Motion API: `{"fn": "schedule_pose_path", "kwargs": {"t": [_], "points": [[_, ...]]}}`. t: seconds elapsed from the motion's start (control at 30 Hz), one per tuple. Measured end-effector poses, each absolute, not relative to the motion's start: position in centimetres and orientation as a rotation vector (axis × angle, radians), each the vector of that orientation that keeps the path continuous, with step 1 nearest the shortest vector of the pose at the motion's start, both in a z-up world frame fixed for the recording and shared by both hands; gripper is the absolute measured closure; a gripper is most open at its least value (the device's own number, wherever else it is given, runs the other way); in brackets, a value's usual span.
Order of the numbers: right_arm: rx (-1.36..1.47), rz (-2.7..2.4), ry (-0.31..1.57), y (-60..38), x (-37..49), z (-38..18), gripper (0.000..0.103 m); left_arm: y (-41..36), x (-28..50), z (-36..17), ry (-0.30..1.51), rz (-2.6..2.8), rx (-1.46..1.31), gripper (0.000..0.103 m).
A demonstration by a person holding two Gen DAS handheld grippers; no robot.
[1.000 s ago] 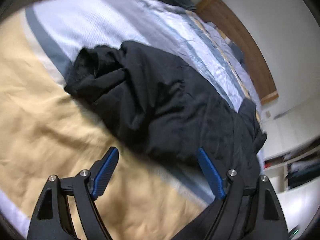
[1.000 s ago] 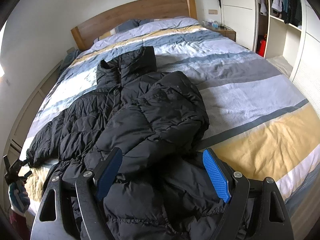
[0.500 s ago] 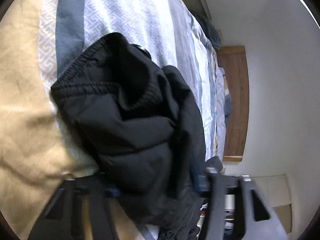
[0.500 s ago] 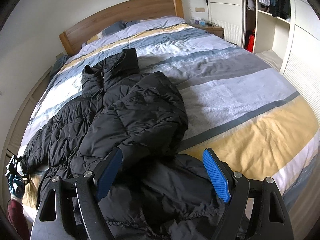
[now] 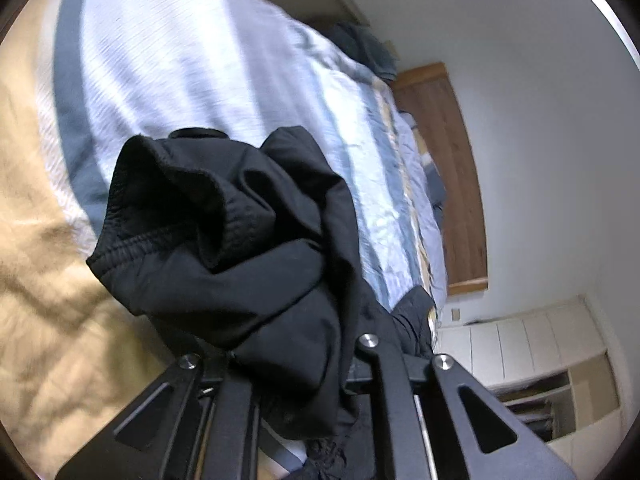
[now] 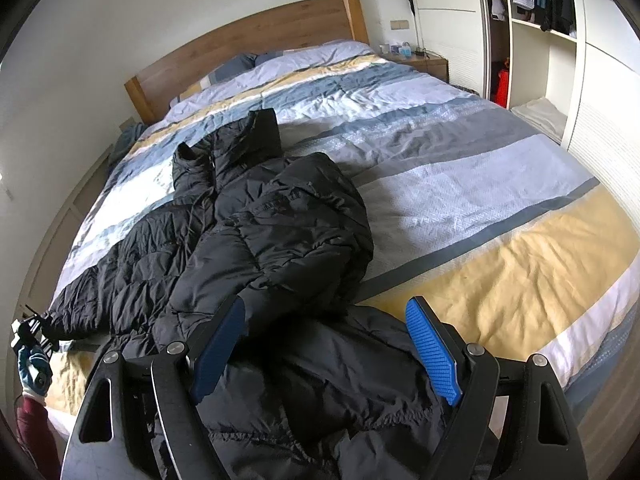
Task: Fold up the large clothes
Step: 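Lift the grasped side with the left tool and fold it over the center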
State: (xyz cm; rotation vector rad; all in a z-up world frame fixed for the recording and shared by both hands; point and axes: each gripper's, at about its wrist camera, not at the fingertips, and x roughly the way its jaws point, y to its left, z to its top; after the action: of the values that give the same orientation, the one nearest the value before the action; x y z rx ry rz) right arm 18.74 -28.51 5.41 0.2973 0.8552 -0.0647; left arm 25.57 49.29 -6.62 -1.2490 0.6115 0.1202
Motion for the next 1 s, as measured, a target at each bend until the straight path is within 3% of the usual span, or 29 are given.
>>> {"fn": "schedule_pose_path", "kwargs": {"t": [0.23, 0.63, 0.83, 1.0], "points": [[0.342, -0.040, 0.814, -29.9, 17.2, 6.0, 0.021, 45.3, 25.5, -0.3, 0.596, 0.013, -1.096, 0.093], [0.371, -0.002, 0.751, -32.3, 15.5, 6.4, 0.021, 32.1, 27.6, 10.2, 0.612, -0.181, -0.827, 0.094], [0.399, 0.006, 0.738, -33.9, 15.3, 5.5, 0.021, 24.1, 27.8, 11.7, 0.661, -0.216, -0.673, 0.094], [0.423, 0.022, 0.741, -35.5, 15.1, 4.1, 0.021, 17.6, 28.4, 9.9, 0.742, -0.243, -0.582, 0.094]]}}
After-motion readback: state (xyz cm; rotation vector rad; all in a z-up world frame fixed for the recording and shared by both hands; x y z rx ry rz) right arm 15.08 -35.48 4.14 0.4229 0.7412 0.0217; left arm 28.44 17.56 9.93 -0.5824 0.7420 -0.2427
